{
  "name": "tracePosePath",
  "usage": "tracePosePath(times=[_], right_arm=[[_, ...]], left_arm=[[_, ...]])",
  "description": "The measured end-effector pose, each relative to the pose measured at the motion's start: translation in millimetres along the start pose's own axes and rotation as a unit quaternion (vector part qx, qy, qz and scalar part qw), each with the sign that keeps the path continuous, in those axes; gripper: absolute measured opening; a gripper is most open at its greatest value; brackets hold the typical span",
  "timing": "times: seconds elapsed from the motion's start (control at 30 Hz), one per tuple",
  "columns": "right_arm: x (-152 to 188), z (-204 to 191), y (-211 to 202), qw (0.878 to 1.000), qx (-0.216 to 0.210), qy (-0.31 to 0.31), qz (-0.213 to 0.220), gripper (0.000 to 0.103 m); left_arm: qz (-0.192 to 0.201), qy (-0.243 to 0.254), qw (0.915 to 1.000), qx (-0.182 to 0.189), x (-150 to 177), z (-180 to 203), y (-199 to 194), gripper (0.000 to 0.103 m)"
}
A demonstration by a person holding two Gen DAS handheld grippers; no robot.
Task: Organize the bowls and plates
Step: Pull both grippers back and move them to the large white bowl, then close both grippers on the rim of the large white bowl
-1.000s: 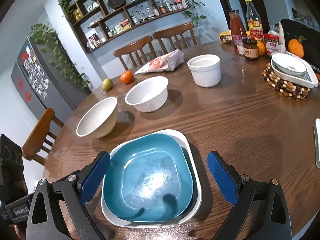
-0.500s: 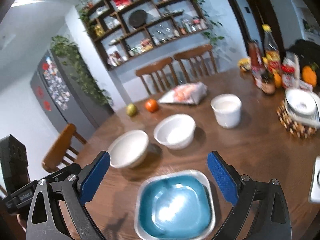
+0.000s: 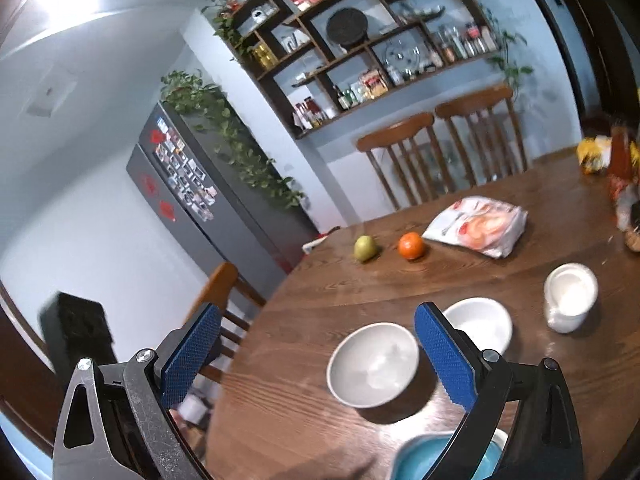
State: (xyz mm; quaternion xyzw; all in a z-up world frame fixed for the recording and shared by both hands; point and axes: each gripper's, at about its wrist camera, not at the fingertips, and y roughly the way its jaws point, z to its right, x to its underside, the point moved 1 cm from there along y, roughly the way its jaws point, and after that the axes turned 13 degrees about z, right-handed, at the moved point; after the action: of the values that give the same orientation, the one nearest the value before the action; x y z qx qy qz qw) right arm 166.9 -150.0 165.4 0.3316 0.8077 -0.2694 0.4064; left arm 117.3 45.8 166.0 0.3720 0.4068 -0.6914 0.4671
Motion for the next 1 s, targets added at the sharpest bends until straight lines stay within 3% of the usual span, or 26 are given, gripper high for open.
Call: tracePosePath(times=[0.13,0.2,0.3,0.37,0.57,0.63,0.7,0.87,1.0], right_arm=[[23.2,31.7,49.4,0.996,0.012,0.033,-0.078,0.098],[31.4,48.8,70.2,0.992,0.021,0.061,-0.11,0.098],[44.0,70.0,102.4,0.985,0.062,0.069,-0.148,0.098],[54.9,84.5,118.4,0.978,0.093,0.076,-0.173,0.089],[78.6,85.9,146.7,0.969,0.113,0.037,-0.219,0.052],[86.5,82.4,151.6,0.966,0.123,0.017,-0.225,0.043],[90.6,82.7,156.4,0.964,0.133,0.015,-0.232,0.039],[94.5,89.2,163.1,0.959,0.16,0.0,-0.235,0.039],[97.7,88.3,167.2,0.957,0.161,-0.007,-0.24,0.039]], left_arm=[[-0.098,-0.017,0.9937,-0.051,31.6,-39.5,56.9,0.099],[-0.15,-0.016,0.9849,-0.085,42.1,-53.3,84.7,0.088],[-0.162,-0.008,0.9819,-0.099,53.7,-66.7,103.9,0.087],[-0.181,-0.003,0.9762,-0.12,60.8,-75.8,113.9,0.083],[-0.221,-0.01,0.9651,-0.141,74.9,-95.8,133.3,0.072],[-0.231,-0.009,0.9617,-0.148,80.3,-100.7,137.2,0.062],[-0.243,-0.008,0.958,-0.152,84.9,-104.0,141.0,0.055],[-0.273,-0.013,0.9471,-0.168,96.3,-114.5,152.2,0.048],[-0.283,-0.016,0.9444,-0.167,99.7,-117.9,155.7,0.046]])
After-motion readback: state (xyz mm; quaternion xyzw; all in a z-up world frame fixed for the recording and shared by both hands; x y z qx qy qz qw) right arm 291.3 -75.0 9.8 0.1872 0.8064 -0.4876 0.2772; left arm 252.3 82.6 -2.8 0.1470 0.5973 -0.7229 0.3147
